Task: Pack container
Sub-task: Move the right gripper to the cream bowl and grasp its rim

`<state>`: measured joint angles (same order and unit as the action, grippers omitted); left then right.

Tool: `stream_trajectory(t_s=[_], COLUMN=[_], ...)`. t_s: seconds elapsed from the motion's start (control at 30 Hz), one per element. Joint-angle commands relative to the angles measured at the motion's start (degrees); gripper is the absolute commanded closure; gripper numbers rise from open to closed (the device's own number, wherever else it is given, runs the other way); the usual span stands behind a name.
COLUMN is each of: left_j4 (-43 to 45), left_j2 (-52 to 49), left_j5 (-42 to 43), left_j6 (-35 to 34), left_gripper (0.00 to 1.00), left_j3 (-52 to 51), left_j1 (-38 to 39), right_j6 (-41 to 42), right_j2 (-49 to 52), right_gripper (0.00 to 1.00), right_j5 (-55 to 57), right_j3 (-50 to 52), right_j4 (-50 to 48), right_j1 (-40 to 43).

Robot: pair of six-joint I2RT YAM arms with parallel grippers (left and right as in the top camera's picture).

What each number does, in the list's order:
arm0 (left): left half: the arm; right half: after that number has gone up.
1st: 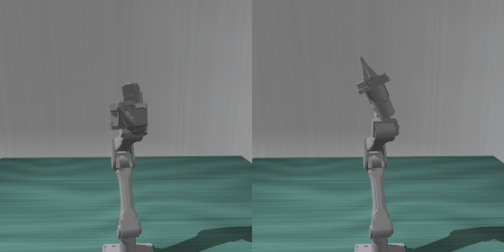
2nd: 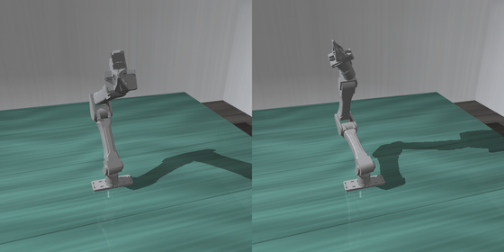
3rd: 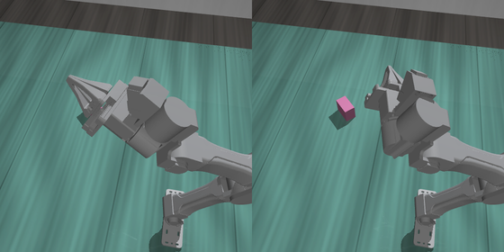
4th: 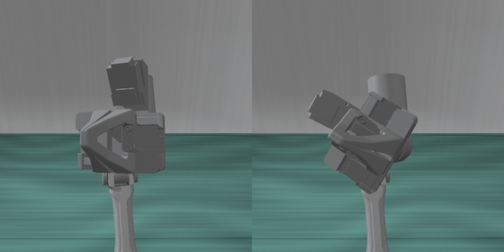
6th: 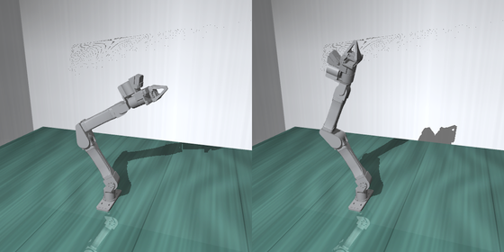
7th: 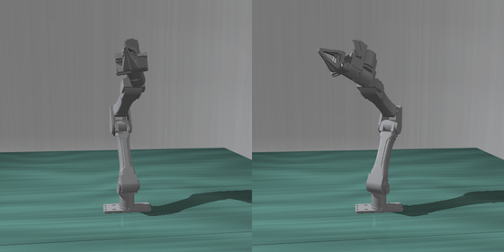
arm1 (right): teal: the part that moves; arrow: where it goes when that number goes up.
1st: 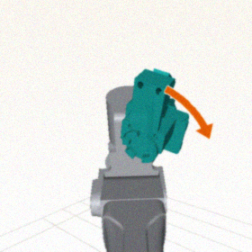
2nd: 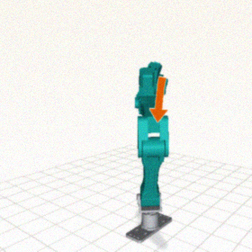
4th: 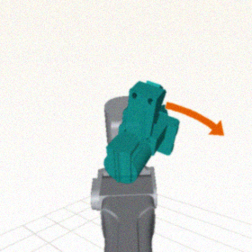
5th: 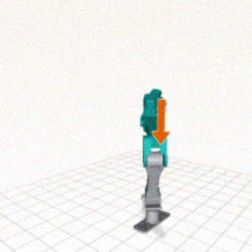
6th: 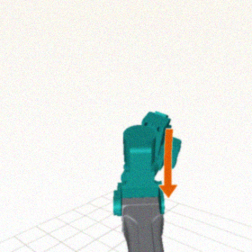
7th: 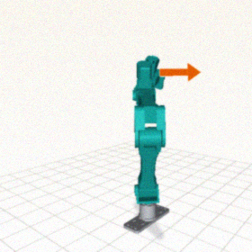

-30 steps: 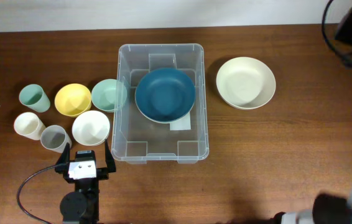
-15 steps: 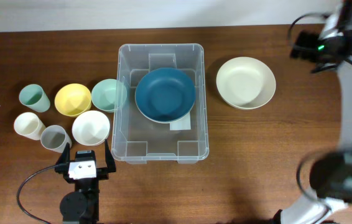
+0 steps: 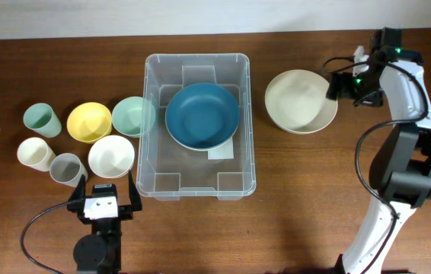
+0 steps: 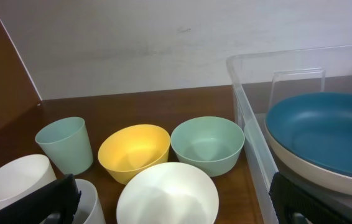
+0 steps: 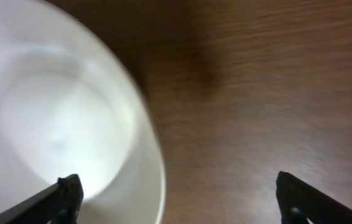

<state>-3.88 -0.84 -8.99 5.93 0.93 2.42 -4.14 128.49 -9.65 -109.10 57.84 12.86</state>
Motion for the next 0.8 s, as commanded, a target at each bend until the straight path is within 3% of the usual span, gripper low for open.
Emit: stream_trajectory(t_s=[0.0,0.2,0.33,0.53,0.73,0.77], left_j4=[0.07,0.07,0.07,0.07,0.04,0.07], left_j2=[0.17,0.17,0.17,0.17,0.17,0.17], left_j5=[-0.24,-0.24,-0.24,-0.24,-0.24,-0.24], left_j6=[-0.74,-0.74,-0.74,-0.74,-0.74,-0.74], left_gripper=[0.00,0.00,0.00,0.00,0.00,0.00], left_j3=[-0.39,-0.39,-0.39,-0.39,-0.39,-0.39], left_j1=[-0.35,-0.35,-0.35,-0.35,-0.35,-0.35], right_j6=[-2.95,-3.23,-3.43,-3.37,-3.34,-3.32], right_j2=[3.21,6.05,6.25,6.75,7.26,7.26], right_gripper=[0.07,0.19,0.45,0.40,0.41,0.45], right_j5=[-4.33,-4.07,-4.13,-4.13,-6.69,-6.71], right_j3=[-0.17,-0.17,-0.17,-0.15,2.82,3.02], right_j4=[-0.04,-0.83,-1.16,-1.20,-5.35,-5.66], right_j1=[-0.09,-0.09,-0.11,-0.11,-0.11,-0.11])
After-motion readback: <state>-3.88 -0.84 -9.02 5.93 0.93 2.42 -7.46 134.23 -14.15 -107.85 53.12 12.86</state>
